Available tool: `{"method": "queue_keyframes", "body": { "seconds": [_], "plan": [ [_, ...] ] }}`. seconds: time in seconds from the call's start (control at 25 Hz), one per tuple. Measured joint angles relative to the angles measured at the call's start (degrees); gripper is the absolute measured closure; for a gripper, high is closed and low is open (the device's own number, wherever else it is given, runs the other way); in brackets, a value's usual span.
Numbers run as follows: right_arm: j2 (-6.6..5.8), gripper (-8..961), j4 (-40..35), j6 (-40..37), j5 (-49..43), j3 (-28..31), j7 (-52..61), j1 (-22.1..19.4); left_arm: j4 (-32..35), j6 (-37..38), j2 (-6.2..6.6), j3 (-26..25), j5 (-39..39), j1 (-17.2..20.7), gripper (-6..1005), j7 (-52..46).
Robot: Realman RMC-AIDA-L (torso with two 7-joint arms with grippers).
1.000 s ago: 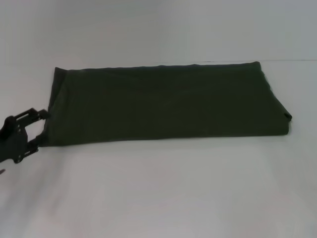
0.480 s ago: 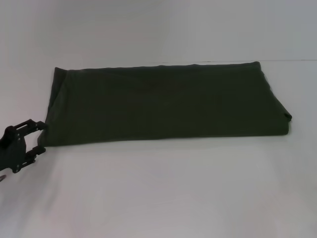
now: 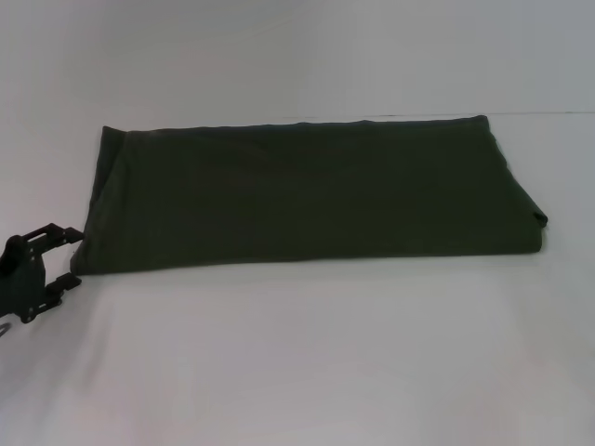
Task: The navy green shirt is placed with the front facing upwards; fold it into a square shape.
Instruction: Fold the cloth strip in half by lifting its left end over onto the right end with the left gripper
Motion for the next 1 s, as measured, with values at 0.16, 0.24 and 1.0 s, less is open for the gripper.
{"method": "queue_keyframes", "body": {
  "seconds": [0.16, 0.24, 1.0],
  "plan": [
    [0.00, 32, 0.0, 0.9, 0.0, 0.0, -0.1, -0.2, -0.7, -1.0, 0.00, 0.0, 0.0, -0.6, 293, -0.3],
    [0.00, 32, 0.0, 1.2, 0.0, 0.0, 0.0, -0.4, -1.2, -1.5, 0.04, 0.0, 0.0, -1.0, 293, -0.3],
    [-0.19, 36, 0.0, 1.1, 0.5, 0.6, 0.3, -0.4, -3.6, -3.7, 0.27, 0.1, 1.4, -3.6, 293, 0.2]
  ]
}}
